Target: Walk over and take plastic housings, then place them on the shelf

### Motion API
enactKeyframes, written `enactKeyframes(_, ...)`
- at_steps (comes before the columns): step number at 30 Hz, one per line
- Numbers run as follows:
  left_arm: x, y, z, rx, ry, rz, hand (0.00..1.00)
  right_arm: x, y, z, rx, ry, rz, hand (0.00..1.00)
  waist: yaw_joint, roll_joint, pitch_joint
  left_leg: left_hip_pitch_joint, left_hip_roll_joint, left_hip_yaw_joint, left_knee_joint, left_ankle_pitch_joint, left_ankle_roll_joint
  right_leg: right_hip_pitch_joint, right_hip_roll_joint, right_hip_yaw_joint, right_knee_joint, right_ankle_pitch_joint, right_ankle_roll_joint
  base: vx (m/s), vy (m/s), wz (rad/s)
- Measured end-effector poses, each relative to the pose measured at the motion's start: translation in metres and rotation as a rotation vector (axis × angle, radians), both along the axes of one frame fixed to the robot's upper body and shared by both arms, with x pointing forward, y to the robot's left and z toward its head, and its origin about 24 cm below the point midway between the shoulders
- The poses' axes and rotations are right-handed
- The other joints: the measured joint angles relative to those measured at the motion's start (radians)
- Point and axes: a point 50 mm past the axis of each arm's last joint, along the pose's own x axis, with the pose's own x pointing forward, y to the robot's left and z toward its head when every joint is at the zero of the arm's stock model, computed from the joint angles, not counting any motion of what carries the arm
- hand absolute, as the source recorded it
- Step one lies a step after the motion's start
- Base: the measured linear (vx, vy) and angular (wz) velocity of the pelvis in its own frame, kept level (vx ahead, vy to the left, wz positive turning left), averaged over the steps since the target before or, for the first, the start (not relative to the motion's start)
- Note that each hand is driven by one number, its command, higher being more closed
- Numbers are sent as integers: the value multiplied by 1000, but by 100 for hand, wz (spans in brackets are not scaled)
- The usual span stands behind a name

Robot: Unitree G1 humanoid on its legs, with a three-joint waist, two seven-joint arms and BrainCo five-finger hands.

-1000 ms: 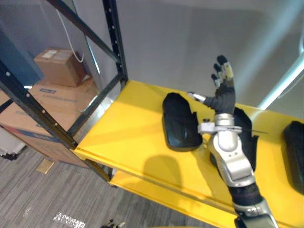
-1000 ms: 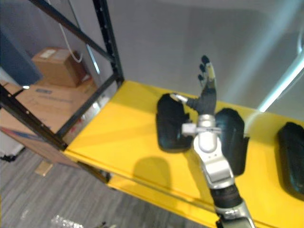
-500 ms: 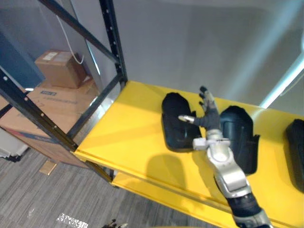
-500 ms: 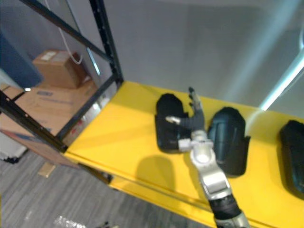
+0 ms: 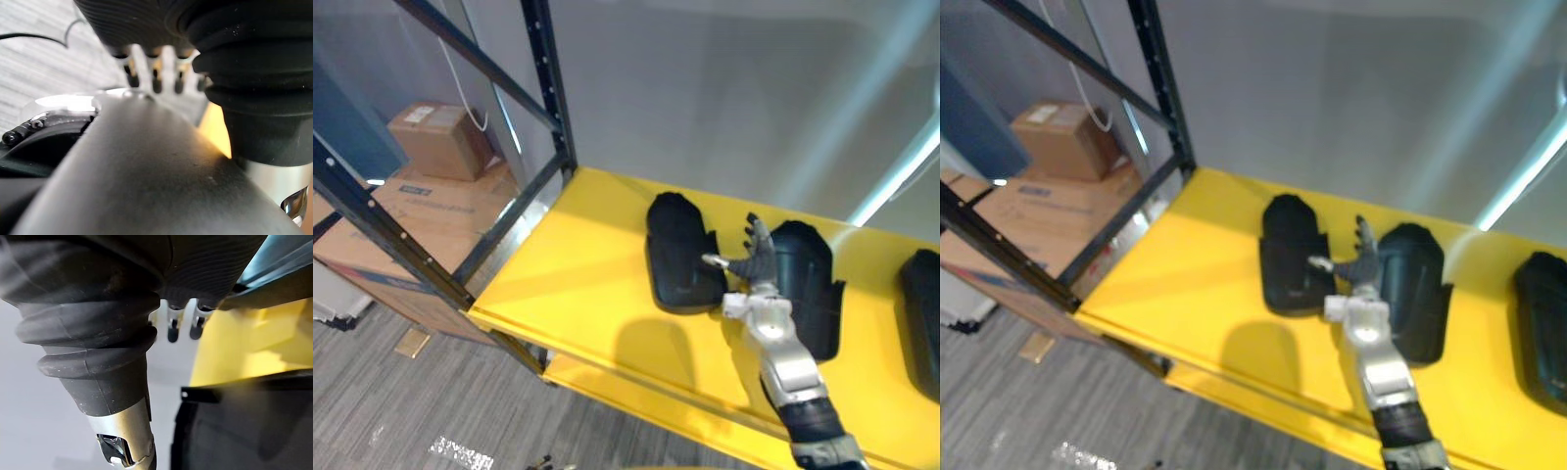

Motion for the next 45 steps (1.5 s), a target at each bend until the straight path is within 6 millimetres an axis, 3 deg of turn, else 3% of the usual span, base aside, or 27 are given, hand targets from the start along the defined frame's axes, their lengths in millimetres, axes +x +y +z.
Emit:
enactKeyframes(12,1,1,0,-4,8,-1,0,-2,4,-32,28,160,183,0,1,-8,2,-2,-20,19,-63,46,18,-28,-1,-2,-16,32,1,-80,-5,-1)
enactKeyframes(18,0,3,1,-3,10,-5,0,-2,6,-35,30,156,229,0,0,-12,3,-11,-34,17,-118,51,24,-50,-1,-22,-36,31,2,-142,0,0)
enactKeyframes(21,2,3,1,-14,2,-11,0,-2,6,-37,31,152,250,0,3,-31,15,-17,-46,16,-121,63,30,-53,-11,-26,-46,23,11,-189,-7,-2)
enactKeyframes(26,0,3,1,-16,14,-11,0,-6,5,-45,35,165,267,0,-1,-22,7,-36,-55,-4,-128,73,37,-76,-22,-27,-30,12,18,-157,6,4)
enactKeyframes(36,1,6,1,40,18,-42,0,-7,12,-49,71,140,348,0,0,-28,-16,-67,-62,-35,-127,81,37,-82,-21,-28,-40,32,24,40,7,8)
enactKeyframes(45,25,4,5,124,-55,-44,0,3,29,-46,62,127,367,0,-1,-21,-12,-70,-63,-39,-122,82,39,-84,-20,-34,-44,34,21,22,0,0)
